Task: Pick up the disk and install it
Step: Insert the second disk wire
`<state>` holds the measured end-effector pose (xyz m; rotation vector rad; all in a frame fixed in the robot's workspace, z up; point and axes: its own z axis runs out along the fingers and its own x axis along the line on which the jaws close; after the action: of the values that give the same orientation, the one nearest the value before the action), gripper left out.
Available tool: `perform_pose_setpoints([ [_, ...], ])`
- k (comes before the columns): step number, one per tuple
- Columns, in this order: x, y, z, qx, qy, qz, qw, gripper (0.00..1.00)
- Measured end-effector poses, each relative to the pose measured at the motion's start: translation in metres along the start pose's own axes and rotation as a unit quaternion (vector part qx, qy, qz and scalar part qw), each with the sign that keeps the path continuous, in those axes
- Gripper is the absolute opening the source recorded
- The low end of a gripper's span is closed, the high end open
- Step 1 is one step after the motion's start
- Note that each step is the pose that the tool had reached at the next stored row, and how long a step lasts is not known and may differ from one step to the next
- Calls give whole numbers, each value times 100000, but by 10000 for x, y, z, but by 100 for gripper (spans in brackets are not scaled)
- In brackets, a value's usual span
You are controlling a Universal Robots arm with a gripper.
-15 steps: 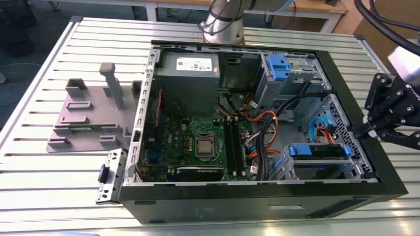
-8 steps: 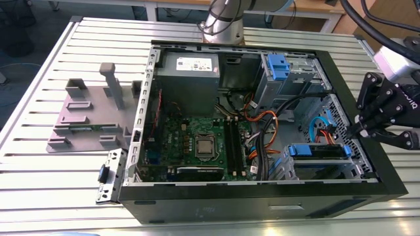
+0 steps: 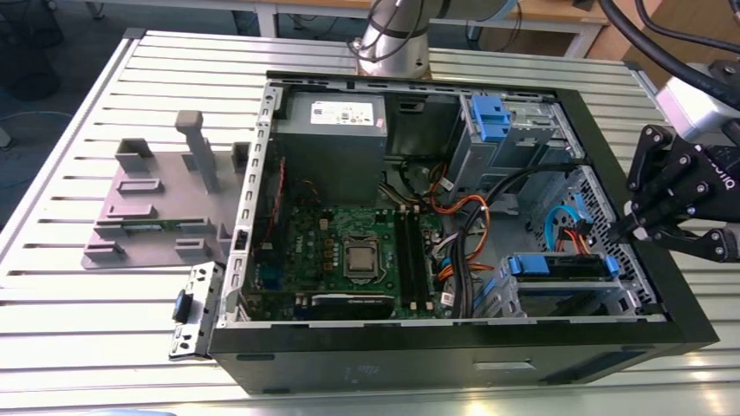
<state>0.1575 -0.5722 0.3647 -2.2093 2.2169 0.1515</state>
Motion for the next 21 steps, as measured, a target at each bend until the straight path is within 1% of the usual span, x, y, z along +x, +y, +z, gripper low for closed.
perform_pose_setpoints([
  [11,0,0,-2,-1,1,0,100000,11],
  [13,0,0,-2,-1,0,-2,100000,23],
  [14,0,0,-2,-1,1,0,100000,23],
  [17,0,0,-3,0,0,0,100000,41],
  [18,0,0,-3,0,-2,-2,100000,41],
  [19,0,0,-3,0,1,2,100000,47],
  [21,0,2,-4,0,3,3,100000,47],
])
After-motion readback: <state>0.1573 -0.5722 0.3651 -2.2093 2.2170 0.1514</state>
